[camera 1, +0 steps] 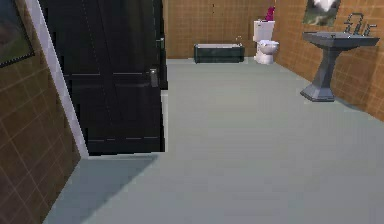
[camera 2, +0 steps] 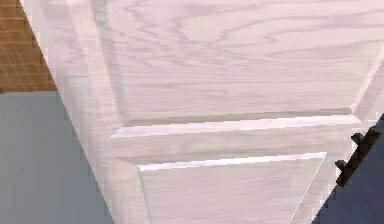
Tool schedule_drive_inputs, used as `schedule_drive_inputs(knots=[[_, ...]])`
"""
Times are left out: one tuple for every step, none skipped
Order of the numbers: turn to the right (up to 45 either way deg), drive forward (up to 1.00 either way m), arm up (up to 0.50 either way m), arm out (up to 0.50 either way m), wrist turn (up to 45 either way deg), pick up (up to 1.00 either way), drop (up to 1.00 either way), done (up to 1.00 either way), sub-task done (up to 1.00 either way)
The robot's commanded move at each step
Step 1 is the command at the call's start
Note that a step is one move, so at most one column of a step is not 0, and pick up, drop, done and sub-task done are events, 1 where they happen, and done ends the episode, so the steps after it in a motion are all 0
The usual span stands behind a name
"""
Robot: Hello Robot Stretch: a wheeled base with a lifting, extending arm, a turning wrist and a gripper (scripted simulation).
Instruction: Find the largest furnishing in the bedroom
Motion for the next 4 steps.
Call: schedule_drive_inputs(knots=[[0.0, 0.1, 0.0, 0.0, 0.0, 0.0, 0.0, 0.0, 0.0], [0.0, 1.0, 0.0, 0.0, 0.0, 0.0, 0.0, 0.0, 0.0], [6.0, 0.0, 0.0, 0.0, 0.0, 0.0, 0.0, 0.0, 0.0], [0.0, 0.5, 0.0, 0.0, 0.0, 0.0, 0.0, 0.0, 0.0]])
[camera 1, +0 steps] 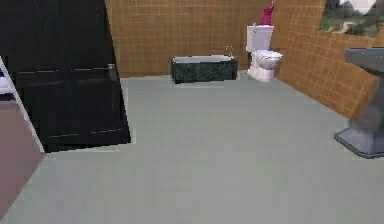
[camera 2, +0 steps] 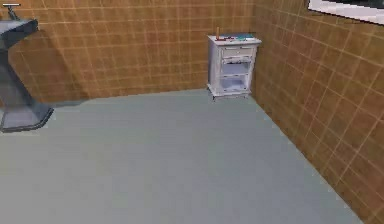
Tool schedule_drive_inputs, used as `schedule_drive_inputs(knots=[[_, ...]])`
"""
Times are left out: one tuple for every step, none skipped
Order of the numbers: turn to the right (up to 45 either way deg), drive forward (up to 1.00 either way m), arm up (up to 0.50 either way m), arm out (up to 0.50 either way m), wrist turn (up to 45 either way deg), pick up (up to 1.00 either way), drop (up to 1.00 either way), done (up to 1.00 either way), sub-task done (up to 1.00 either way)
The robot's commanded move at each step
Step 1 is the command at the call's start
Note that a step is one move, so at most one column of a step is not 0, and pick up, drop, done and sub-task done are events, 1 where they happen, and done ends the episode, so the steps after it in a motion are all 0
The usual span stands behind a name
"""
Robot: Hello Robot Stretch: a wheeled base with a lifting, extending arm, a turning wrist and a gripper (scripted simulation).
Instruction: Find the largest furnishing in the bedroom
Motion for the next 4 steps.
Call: schedule_drive_inputs(knots=[[45.0, 0.0, 0.0, 0.0, 0.0, 0.0, 0.0, 0.0, 0.0], [45.0, 0.0, 0.0, 0.0, 0.0, 0.0, 0.0, 0.0, 0.0], [15.0, 0.0, 0.0, 0.0, 0.0, 0.0, 0.0, 0.0, 0.0], [0.0, 0.2, 0.0, 0.0, 0.0, 0.0, 0.0, 0.0, 0.0]])
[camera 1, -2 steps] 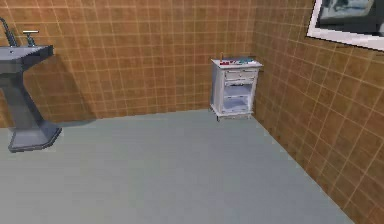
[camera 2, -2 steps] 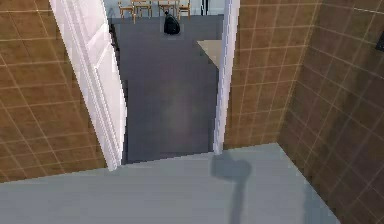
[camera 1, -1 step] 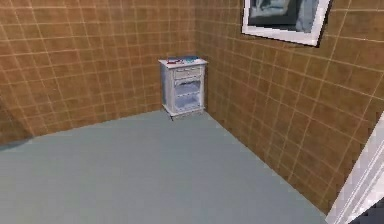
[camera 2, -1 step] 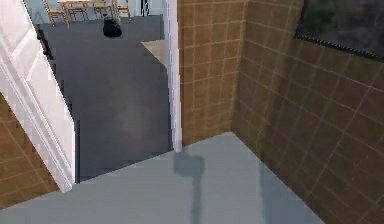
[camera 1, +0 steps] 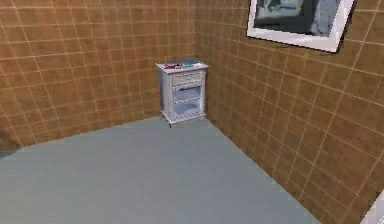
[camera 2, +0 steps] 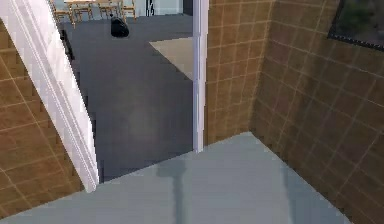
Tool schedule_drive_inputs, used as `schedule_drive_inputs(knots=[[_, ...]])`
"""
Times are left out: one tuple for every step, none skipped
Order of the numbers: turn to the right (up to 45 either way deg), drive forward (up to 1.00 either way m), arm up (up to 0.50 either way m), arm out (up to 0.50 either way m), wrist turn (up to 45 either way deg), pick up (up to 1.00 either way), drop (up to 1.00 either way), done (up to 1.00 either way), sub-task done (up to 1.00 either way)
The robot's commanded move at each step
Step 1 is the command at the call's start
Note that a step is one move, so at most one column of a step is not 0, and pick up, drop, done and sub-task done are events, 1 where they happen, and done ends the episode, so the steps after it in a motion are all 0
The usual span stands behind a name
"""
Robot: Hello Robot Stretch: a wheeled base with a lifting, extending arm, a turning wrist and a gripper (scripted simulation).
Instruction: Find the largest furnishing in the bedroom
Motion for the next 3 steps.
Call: schedule_drive_inputs(knots=[[-45.0, 0.0, 0.0, 0.0, 0.0, 0.0, 0.0, 0.0, 0.0], [-45.0, 0.0, 0.0, 0.0, 0.0, 0.0, 0.0, 0.0, 0.0], [-21.0, 0.0, 0.0, 0.0, 0.0, 0.0, 0.0, 0.0, 0.0]])
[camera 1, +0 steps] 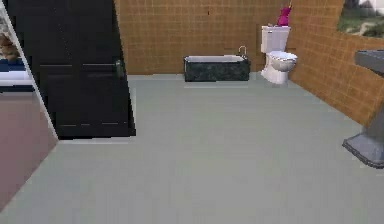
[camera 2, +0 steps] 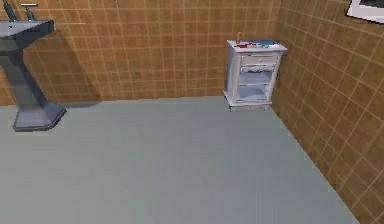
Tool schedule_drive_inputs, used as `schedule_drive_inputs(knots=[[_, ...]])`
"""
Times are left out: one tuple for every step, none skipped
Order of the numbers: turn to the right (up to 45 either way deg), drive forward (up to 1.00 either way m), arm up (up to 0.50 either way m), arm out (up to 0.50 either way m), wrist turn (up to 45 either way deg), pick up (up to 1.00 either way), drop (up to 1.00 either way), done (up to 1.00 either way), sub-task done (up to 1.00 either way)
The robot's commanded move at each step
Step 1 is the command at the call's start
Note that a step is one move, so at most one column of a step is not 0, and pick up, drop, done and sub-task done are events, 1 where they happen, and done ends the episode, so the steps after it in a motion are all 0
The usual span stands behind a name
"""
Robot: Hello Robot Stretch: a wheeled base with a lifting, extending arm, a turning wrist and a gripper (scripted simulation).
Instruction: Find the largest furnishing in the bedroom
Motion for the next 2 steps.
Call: schedule_drive_inputs(knots=[[0.0, 0.6, 0.0, 0.0, 0.0, 0.0, 0.0, 0.0, 0.0], [-30.0, 0.0, 0.0, 0.0, 0.0, 0.0, 0.0, 0.0, 0.0]])
